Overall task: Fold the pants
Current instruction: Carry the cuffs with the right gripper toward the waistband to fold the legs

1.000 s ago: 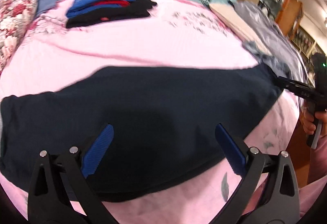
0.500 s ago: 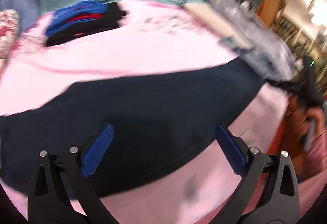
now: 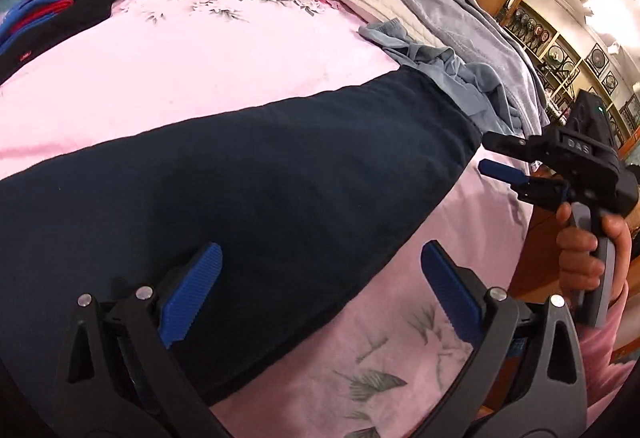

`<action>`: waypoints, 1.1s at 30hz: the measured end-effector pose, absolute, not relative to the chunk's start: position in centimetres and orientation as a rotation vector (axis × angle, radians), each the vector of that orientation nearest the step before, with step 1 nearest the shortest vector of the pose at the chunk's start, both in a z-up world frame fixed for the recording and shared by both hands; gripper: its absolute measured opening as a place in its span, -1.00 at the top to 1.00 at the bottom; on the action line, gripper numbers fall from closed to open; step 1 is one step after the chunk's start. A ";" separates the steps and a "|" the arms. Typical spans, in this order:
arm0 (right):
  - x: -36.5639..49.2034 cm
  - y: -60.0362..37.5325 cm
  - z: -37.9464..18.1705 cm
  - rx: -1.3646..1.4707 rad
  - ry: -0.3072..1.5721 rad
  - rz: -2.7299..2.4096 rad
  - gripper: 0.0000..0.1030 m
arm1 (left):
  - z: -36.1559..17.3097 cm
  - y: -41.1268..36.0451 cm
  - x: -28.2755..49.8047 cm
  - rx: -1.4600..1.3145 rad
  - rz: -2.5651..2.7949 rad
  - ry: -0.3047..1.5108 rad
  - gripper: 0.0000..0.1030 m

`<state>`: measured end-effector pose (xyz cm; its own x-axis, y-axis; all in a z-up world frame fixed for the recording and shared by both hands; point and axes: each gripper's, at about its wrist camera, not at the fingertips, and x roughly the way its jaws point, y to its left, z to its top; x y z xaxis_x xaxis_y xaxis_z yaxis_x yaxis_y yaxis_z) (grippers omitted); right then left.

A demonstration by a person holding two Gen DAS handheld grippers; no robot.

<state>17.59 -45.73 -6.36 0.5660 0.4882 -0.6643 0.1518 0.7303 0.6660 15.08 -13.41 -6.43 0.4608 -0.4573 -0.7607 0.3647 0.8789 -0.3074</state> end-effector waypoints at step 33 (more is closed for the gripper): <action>19.8 -44.2 -8.1 0.691 0.889 0.161 0.52 | -7.0 -15.4 14.5 0.067 -0.433 0.956 -0.96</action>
<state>19.84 -44.23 -8.11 0.6337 0.4043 -0.6595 0.1470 0.7740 0.6158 14.52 -15.37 -7.04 0.4980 -0.3284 -0.8026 0.3867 0.9125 -0.1334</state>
